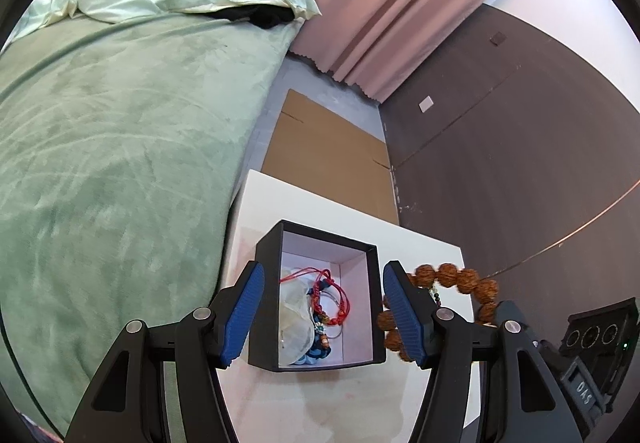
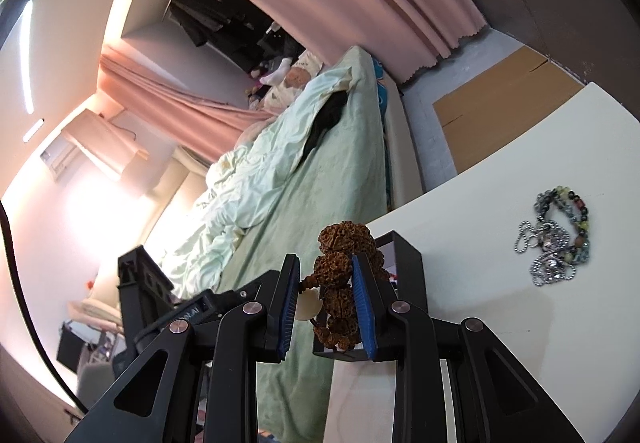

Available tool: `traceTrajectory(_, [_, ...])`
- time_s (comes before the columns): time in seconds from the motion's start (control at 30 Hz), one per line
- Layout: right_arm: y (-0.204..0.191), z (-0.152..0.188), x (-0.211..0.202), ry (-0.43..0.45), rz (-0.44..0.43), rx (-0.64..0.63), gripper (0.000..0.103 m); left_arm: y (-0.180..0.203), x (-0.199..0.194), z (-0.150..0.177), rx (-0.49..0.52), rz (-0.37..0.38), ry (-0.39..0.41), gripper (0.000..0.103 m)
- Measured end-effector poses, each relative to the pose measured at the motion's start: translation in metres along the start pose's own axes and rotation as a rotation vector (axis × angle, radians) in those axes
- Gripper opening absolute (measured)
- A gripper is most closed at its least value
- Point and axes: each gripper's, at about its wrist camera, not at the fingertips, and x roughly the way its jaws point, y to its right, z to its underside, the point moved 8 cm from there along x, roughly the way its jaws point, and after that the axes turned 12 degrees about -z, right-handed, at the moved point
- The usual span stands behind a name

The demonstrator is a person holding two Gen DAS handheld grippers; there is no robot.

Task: Organize jewelry
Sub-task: 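Drop the brown bead bracelet into the black box with the right tool, then reach the left tool to the silver chain pendant and grasp it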

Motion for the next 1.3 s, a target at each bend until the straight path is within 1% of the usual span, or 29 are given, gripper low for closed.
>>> traceTrajectory(0.13, [-0.001, 0.004, 0.013, -0.021, 0.033, -0.025, 0.028, -0.003, 0.0, -0.002, -0.009, 0.001, -0.001, 0.063])
traceTrajectory(0.17, [-0.001, 0.006, 0.017, -0.031, 0.033, -0.023, 0.03, -0.003, 0.0, -0.003, -0.011, -0.001, -0.001, 0.063])
traceTrajectory(0.2, [-0.001, 0.008, 0.021, -0.047, 0.022, -0.014, 0.03, -0.004, 0.001, -0.003, -0.012, -0.002, -0.001, 0.063])
traceTrajectory(0.23, [-0.003, 0.011, 0.027, -0.069, 0.001, -0.001, 0.035, -0.004, 0.001, -0.003, -0.013, -0.003, -0.001, 0.063])
traceTrajectory(0.27, [-0.004, 0.014, 0.032, -0.092, -0.025, 0.017, 0.046, -0.005, 0.002, -0.004, -0.014, -0.004, -0.002, 0.063])
traceTrajectory(0.3, [-0.003, 0.016, 0.034, -0.103, -0.04, 0.03, 0.05, -0.005, 0.002, -0.004, -0.014, -0.005, -0.001, 0.063])
traceTrajectory(0.33, [-0.003, 0.017, 0.033, -0.1, -0.039, 0.033, 0.054, -0.006, 0.002, -0.004, -0.014, -0.007, -0.001, 0.063])
traceTrajectory(0.4, [0.001, 0.015, 0.029, -0.089, -0.018, 0.03, 0.054, -0.005, 0.002, -0.004, -0.017, -0.007, -0.001, 0.063])
traceTrajectory(0.53, [0.005, 0.007, 0.012, -0.053, 0.017, 0.024, 0.054, -0.001, 0.003, -0.003, -0.011, -0.004, -0.002, 0.063])
traceTrajectory(0.63, [0.008, 0.002, -0.007, -0.027, 0.073, -0.005, 0.054, 0.009, 0.004, 0.001, 0.013, 0.002, -0.005, 0.063])
traceTrajectory(0.73, [0.012, -0.005, -0.022, -0.009, 0.099, -0.007, 0.054, 0.022, 0.005, 0.006, 0.048, 0.01, -0.004, 0.063])
traceTrajectory(0.8, [0.02, -0.011, -0.037, 0.013, 0.137, 0.001, 0.054, 0.031, 0.005, 0.009, 0.072, 0.013, 0.001, 0.063])
traceTrajectory(0.83, [0.026, -0.014, -0.047, 0.034, 0.181, 0.004, 0.054, 0.036, 0.005, 0.011, 0.087, 0.014, 0.004, 0.063])
traceTrajectory(0.9, [0.036, -0.02, -0.061, 0.064, 0.222, 0.015, 0.054, 0.045, 0.006, 0.015, 0.111, 0.016, 0.007, 0.063])
traceTrajectory(1.03, [0.055, -0.026, -0.087, 0.11, 0.209, 0.093, 0.055, 0.061, 0.009, 0.023, 0.161, 0.023, 0.006, 0.063])
traceTrajectory(1.1, [0.062, -0.027, -0.094, 0.112, 0.223, 0.107, 0.055, 0.072, 0.011, 0.027, 0.191, 0.027, 0.004, 0.063])
traceTrajectory(1.13, [0.066, -0.027, -0.098, 0.11, 0.234, 0.114, 0.056, 0.078, 0.013, 0.03, 0.211, 0.029, 0.003, 0.063])
traceTrajectory(1.2, [0.071, -0.027, -0.102, 0.111, 0.243, 0.128, 0.063, 0.088, 0.015, 0.036, 0.241, 0.034, 0.001, 0.063])
traceTrajectory(1.27, [0.076, -0.027, -0.108, 0.122, 0.246, 0.147, 0.074, 0.101, 0.018, 0.043, 0.281, 0.042, -0.007, 0.063])
traceTrajectory(1.3, [0.078, -0.027, -0.11, 0.126, 0.247, 0.154, 0.075, 0.107, 0.018, 0.046, 0.295, 0.045, -0.008, 0.063])
